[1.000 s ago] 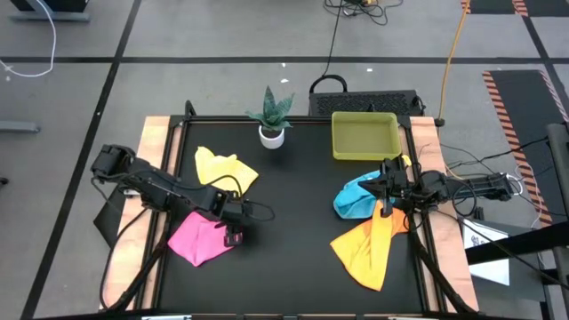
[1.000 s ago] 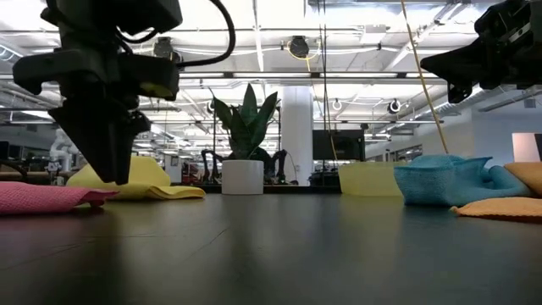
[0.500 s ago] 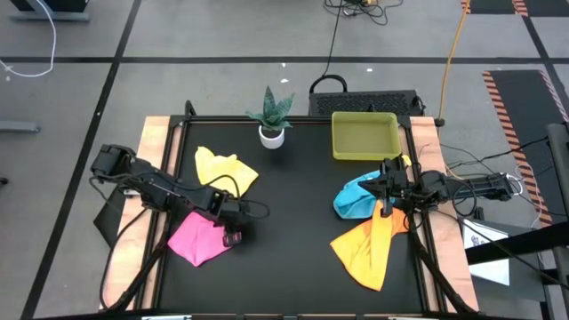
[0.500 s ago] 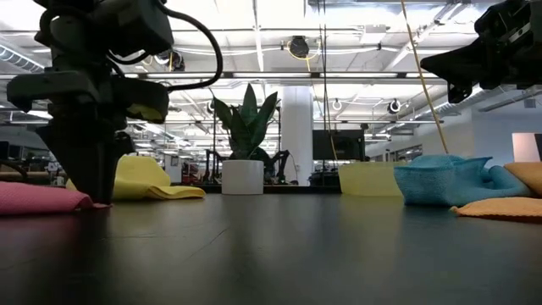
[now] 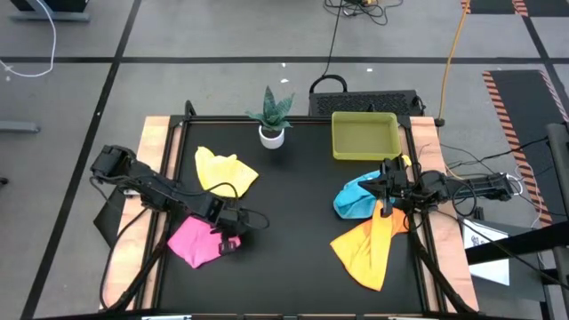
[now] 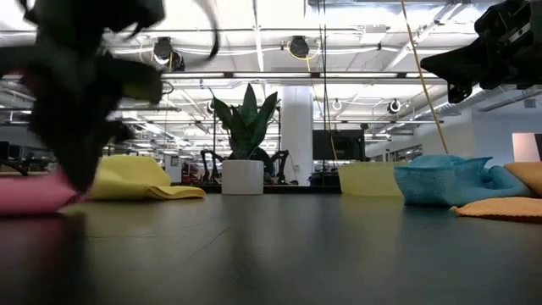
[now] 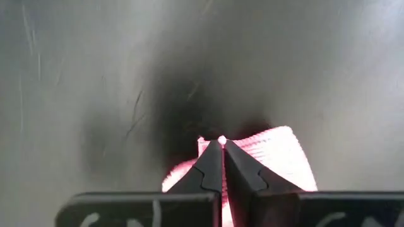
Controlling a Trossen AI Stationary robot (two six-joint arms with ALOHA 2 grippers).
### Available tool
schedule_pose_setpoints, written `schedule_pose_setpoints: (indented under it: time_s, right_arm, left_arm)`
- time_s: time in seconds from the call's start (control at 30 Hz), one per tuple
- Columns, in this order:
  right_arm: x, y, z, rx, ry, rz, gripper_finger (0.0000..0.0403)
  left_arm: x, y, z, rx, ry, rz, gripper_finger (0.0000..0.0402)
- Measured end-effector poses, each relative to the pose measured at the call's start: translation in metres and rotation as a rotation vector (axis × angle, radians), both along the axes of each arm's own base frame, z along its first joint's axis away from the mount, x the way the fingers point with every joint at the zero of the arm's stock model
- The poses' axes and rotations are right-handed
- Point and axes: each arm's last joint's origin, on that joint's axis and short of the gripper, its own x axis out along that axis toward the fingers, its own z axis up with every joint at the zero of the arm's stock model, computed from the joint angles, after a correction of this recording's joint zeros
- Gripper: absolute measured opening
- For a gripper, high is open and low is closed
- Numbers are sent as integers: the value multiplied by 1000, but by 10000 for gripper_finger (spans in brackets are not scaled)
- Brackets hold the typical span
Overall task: Fold microfiber towels
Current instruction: Fold the pink microfiber cloth
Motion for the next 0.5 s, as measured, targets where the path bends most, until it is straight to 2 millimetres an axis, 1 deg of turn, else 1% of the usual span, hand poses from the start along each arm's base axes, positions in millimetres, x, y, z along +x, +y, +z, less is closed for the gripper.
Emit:
schedule_pose_setpoints:
  time_s: [0.07, 0.13, 0.2, 0.27, 0.33, 0.4, 0.43, 0.47, 0.5]
  right_arm:
    - [0, 0, 0, 0, 0, 0, 0]
    - [0, 0, 0, 0, 0, 0, 0]
    - [0, 0, 0, 0, 0, 0, 0]
    - [0, 0, 0, 0, 0, 0, 0]
    - [0, 0, 0, 0, 0, 0, 0]
    - [0, 0, 0, 0, 0, 0, 0]
    - [0, 0, 0, 0, 0, 0, 0]
    - [0, 0, 0, 0, 0, 0, 0]
    - [0, 0, 0, 0, 0, 0, 0]
  left_arm:
    - [14, -5, 22, 26, -85, -10, 5]
    - [29, -11, 50, 77, -186, -47, 4]
    - [45, -18, 86, 136, -337, -96, 4]
    - [57, -24, 127, 228, -494, -125, 5]
    - [64, -30, 168, 329, -647, -152, 6]
    - [65, -36, 205, 412, -784, -185, 4]
    - [63, -38, 219, 438, -829, -209, 3]
    - [61, -40, 228, 455, -855, -234, 4]
    - [60, -42, 232, 468, -866, -258, 5]
